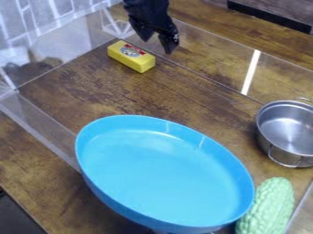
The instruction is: Remove the yellow brick from inside the blue tray and put it on the table
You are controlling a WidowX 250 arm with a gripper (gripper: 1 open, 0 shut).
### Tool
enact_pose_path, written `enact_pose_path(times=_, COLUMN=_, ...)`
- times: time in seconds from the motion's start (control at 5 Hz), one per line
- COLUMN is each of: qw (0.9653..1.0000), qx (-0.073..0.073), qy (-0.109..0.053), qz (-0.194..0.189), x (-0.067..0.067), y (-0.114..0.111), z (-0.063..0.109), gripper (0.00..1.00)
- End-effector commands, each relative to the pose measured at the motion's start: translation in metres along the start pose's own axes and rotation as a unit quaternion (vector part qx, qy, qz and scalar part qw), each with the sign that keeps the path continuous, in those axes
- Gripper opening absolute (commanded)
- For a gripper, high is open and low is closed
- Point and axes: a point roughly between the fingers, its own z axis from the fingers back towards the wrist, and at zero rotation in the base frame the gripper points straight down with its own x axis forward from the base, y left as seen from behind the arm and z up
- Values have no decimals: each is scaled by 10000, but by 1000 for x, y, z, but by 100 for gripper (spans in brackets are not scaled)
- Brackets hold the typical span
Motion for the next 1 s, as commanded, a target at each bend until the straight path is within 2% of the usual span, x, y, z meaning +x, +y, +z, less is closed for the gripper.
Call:
enact_pose_path(times=0.0, qw=9998, qx=42, qy=-173, qz=-22, x=11, y=-1, z=10, gripper=100)
enact_pose_path(times=0.8, qw=10000, qx=-5, qy=-21, qz=49, x=9, y=-4, z=-2, gripper=100)
